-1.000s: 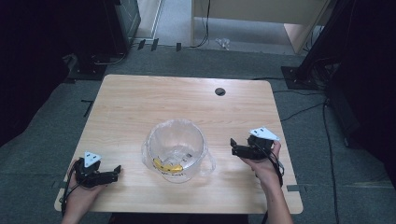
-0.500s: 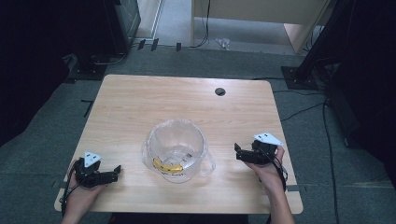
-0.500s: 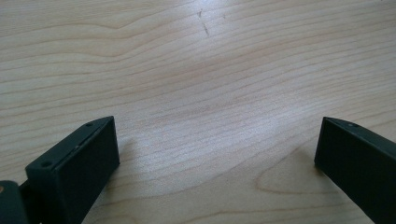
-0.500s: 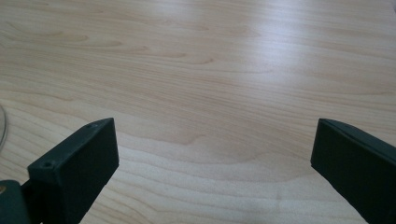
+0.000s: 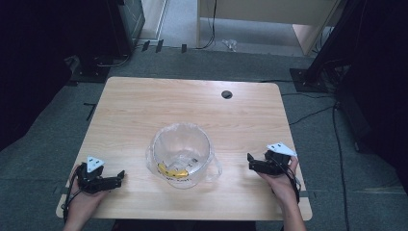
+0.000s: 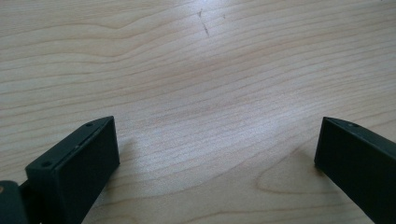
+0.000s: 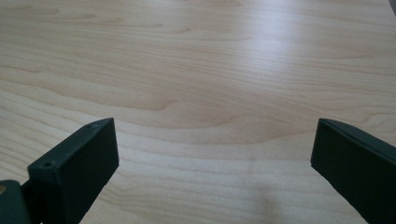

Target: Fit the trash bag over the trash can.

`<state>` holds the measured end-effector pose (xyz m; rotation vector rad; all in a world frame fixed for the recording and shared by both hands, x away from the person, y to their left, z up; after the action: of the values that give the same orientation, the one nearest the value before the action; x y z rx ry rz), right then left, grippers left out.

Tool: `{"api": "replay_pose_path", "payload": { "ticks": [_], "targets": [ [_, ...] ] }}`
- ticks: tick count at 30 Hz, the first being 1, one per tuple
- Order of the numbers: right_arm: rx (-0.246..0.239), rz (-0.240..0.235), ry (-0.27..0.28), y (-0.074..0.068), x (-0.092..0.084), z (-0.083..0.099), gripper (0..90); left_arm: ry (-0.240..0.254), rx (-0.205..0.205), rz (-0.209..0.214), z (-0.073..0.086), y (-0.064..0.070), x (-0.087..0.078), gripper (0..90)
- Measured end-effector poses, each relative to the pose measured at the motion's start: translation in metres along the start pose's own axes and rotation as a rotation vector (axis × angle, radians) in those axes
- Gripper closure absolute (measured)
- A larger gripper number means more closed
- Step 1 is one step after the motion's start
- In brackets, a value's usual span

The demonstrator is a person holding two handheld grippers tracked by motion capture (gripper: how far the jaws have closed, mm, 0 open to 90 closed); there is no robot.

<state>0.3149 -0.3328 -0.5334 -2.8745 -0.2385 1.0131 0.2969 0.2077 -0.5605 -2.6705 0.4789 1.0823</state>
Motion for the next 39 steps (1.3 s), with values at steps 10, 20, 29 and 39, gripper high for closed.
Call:
{"api": "replay_pose_path", "payload": {
  "ticks": [10,20,29,39],
  "targets": [
    [0.015,0.027,-0.022,0.018,-0.004,0.016,0.7,0.0,0.0,0.0,0.0,0.0,0.0,0.0],
    [0.025,0.045,-0.042,0.032,-0.008,0.031,0.7,0.0,0.0,0.0,0.0,0.0,0.0,0.0],
    [0.039,0.059,-0.05,0.045,-0.017,0.04,0.7,-0.001,0.0,0.0,0.0,0.0,0.0,0.0],
    [0.043,0.071,-0.063,0.054,-0.022,0.045,0.7,0.0,0.0,0.0,0.0,0.0,0.0,0.0]
  ]
}}
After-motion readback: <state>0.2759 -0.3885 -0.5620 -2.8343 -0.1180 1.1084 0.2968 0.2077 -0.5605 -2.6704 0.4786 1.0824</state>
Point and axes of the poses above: each handheld gripper's, and its own axes: x roughly forward along the jaws, z roughly out of its underside, y roughly to its right, the point moved 6 cm from there along x, roughly forward along the jaws, and after that the axes turned 6 degrees about x, right-handed, at the moved point
